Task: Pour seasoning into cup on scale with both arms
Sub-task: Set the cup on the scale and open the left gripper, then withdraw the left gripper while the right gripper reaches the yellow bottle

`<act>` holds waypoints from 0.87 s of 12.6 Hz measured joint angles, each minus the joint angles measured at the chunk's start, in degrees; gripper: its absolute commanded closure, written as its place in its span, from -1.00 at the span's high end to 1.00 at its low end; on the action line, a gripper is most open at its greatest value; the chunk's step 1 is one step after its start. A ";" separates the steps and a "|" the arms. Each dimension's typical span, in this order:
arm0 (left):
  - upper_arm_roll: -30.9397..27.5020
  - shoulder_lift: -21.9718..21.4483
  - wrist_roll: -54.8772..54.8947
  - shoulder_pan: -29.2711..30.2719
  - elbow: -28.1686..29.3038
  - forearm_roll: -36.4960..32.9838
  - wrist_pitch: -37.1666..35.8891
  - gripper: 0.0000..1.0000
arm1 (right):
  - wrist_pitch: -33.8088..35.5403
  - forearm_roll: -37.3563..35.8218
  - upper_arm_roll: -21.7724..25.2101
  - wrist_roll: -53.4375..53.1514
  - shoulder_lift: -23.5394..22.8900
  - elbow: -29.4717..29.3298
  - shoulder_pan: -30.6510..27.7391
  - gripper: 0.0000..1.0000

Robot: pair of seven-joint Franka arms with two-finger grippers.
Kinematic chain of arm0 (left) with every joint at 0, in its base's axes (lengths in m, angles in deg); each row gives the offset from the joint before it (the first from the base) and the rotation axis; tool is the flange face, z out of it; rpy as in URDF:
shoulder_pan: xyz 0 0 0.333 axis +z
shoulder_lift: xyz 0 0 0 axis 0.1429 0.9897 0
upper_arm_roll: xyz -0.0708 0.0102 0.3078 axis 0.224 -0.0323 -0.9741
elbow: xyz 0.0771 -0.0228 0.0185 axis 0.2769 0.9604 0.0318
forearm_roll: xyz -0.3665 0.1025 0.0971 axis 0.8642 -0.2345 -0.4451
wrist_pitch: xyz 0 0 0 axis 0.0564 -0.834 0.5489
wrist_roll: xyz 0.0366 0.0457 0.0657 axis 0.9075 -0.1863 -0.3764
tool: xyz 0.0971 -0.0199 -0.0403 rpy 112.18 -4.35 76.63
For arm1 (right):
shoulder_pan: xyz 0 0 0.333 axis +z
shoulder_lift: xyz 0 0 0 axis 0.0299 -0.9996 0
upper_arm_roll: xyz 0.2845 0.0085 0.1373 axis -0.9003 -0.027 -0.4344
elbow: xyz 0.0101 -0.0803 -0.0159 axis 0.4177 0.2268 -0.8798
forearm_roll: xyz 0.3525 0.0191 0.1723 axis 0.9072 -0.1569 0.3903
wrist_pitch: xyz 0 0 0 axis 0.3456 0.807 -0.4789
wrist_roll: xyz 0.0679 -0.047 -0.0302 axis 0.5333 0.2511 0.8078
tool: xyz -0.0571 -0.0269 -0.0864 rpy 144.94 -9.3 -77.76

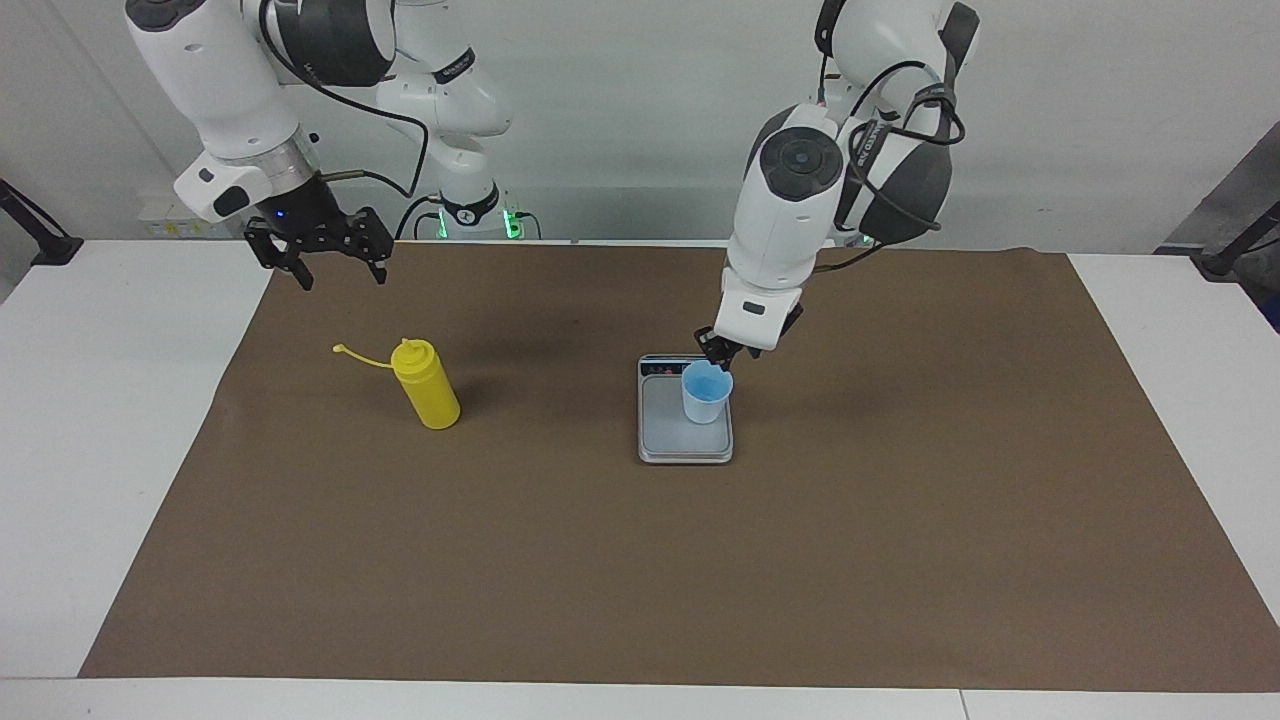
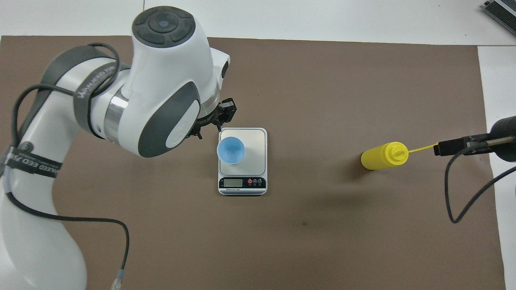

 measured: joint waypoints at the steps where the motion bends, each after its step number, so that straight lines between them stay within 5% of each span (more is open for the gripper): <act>1: 0.02 -0.57 4.15 1.40 -0.49 0.04 -2.45 -0.05 | -2.53 1.29 0.12 4.01 1.11 2.66 -1.29 1.00; 6: -0.33 -3.36 31.72 14.19 -0.77 0.05 -7.52 -0.05 | -15.05 9.44 0.40 24.62 7.59 18.31 -6.95 1.00; 11: -0.33 -5.92 51.68 25.06 3.27 -0.09 -6.87 0.02 | -23.25 23.22 0.60 44.40 8.63 26.73 -10.62 1.00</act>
